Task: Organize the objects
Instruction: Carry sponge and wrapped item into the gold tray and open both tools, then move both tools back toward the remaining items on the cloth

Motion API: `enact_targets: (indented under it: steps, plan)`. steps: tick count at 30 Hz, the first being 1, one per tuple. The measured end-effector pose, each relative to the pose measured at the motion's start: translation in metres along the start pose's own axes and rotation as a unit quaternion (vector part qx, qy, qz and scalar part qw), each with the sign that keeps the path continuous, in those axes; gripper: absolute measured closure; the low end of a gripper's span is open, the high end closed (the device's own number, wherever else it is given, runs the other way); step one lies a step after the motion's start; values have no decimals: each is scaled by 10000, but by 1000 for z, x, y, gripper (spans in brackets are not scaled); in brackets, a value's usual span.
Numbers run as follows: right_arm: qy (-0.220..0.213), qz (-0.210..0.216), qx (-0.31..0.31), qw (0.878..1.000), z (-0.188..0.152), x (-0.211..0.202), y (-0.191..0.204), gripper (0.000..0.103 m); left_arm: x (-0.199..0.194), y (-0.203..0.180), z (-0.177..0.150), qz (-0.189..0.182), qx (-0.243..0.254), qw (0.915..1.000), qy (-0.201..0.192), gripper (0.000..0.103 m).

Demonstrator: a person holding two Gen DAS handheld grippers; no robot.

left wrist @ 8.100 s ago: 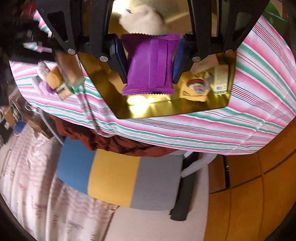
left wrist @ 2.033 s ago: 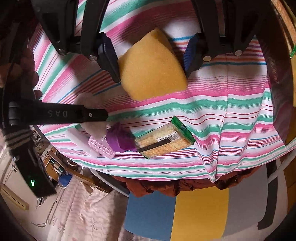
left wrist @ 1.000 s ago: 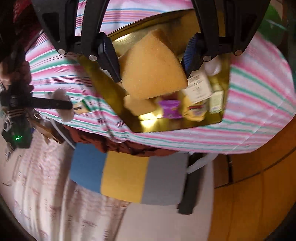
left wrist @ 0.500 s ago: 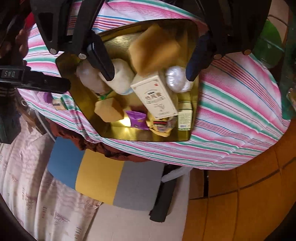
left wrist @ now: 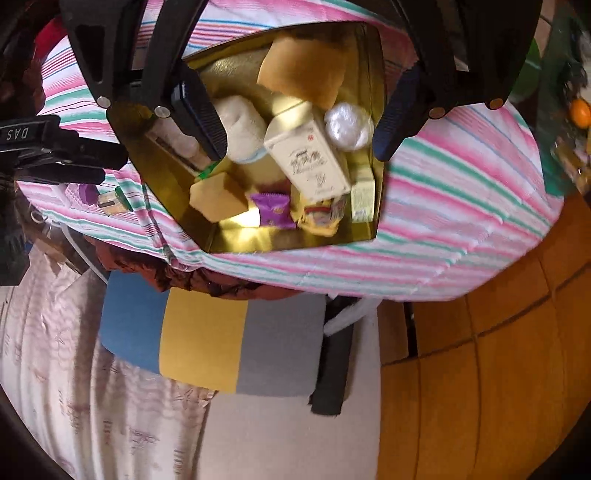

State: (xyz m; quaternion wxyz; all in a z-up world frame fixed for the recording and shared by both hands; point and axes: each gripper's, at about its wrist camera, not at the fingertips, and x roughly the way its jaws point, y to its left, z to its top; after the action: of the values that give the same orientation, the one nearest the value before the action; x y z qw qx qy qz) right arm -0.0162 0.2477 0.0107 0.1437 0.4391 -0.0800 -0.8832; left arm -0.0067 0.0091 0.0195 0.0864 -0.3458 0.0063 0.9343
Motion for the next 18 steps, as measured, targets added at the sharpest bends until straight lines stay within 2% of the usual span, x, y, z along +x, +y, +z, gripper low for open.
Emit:
enact_targets:
  steps: [5,12,18]
  plan:
    - [-104,-292,84,9995,2,-12,-19,1,-2,-22,9,-79,337,9993,-102,21]
    - [-175,-811,233,9963,4,-27,-58,0,3,-54,16,-348,712,9968,-103,20]
    - [-87,-1295,477,9904,-1,-34,-104,0,9,-73,16,-851,864,9926,-6,21]
